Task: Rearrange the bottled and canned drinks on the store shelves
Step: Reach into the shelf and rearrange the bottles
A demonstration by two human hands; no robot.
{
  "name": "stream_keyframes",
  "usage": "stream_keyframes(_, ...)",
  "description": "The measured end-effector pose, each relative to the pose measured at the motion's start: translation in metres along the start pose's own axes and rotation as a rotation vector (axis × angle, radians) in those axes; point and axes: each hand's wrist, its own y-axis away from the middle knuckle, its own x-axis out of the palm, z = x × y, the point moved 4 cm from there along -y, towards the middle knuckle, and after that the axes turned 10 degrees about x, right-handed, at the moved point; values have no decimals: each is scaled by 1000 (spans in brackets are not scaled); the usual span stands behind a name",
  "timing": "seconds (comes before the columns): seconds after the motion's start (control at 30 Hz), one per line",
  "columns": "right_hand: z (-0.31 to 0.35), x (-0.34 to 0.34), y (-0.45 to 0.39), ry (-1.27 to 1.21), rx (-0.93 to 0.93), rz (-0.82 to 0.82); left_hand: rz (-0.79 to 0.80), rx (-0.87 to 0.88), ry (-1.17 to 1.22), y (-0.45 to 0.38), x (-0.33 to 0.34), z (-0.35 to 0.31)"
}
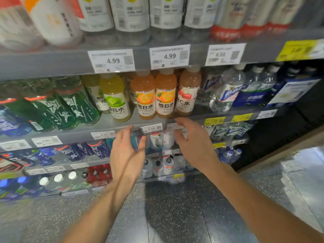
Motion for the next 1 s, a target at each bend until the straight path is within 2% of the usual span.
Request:
stream_keyframes(0.13, -21, -29, 12, 119, 44, 29, 104, 111, -181, 15, 4, -41)
stream_keyframes(0.33, -43, -65, 37, 143, 103, 67, 145, 207, -305, 42, 10, -75)
stream_keyframes(0.53, -54, -86, 51, 42, 137, 75, 193, 228, -406, 67, 10, -99)
stream_keyframes(0.73, -48, -90, 62, 124, 112, 120, 249, 200, -501, 80, -1, -115)
stream_keyframes(1.0, -34, -90, 61, 176, 99, 77, 287, 173, -575, 83, -22, -119)
